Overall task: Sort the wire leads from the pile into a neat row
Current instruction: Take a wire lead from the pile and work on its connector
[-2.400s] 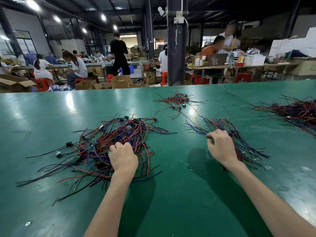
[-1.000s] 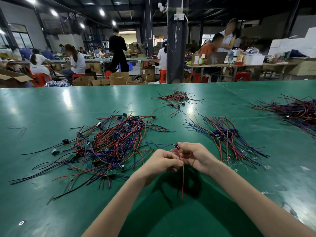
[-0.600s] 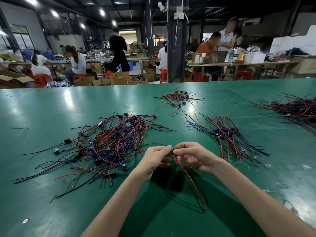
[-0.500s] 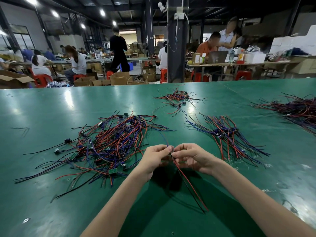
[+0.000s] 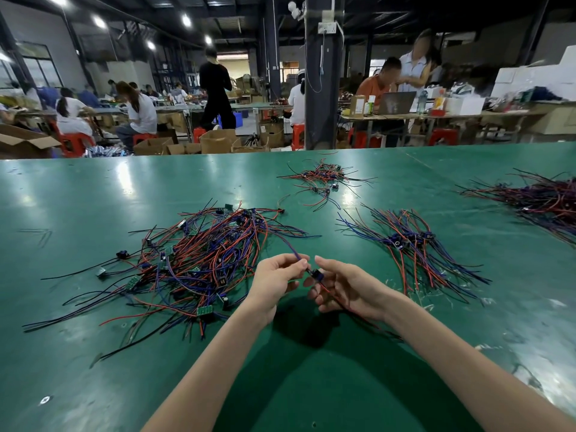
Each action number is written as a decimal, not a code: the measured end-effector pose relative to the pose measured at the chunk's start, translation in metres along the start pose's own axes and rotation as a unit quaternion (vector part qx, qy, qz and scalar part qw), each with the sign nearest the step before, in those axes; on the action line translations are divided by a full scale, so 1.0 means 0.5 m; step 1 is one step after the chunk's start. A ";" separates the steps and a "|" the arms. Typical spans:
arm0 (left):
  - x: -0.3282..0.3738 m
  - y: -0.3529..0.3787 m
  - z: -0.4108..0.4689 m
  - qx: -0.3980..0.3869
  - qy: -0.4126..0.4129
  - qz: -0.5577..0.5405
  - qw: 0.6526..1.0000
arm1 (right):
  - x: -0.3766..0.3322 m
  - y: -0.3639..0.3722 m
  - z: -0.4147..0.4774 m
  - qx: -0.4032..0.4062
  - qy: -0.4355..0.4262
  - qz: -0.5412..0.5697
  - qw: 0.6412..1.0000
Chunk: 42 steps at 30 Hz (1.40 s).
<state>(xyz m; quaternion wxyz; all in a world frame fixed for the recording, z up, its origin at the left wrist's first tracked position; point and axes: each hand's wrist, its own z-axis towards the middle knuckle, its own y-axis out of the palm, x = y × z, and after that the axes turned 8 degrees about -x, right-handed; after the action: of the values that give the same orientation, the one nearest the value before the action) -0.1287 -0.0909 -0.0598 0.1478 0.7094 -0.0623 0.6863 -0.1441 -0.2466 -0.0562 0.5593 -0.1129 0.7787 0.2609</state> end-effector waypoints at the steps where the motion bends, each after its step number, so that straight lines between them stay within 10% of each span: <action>1: -0.001 0.001 0.000 -0.004 0.003 0.005 1.000 | 0.000 0.000 0.000 0.002 -0.001 0.004 1.000; 12: -0.013 0.010 0.001 0.013 0.053 0.037 0.998 | 0.012 0.000 0.003 0.125 -0.069 -0.079 0.987; 42: -0.044 0.013 0.023 0.017 0.062 0.027 0.998 | 0.011 0.017 0.000 0.151 -0.064 -0.155 0.974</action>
<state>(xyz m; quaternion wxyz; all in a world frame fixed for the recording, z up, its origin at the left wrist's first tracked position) -0.1206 -0.1029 -0.0811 0.1203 0.6663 -0.0603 0.7335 -0.1501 -0.2388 -0.0589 0.6521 -0.1293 0.7448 0.0573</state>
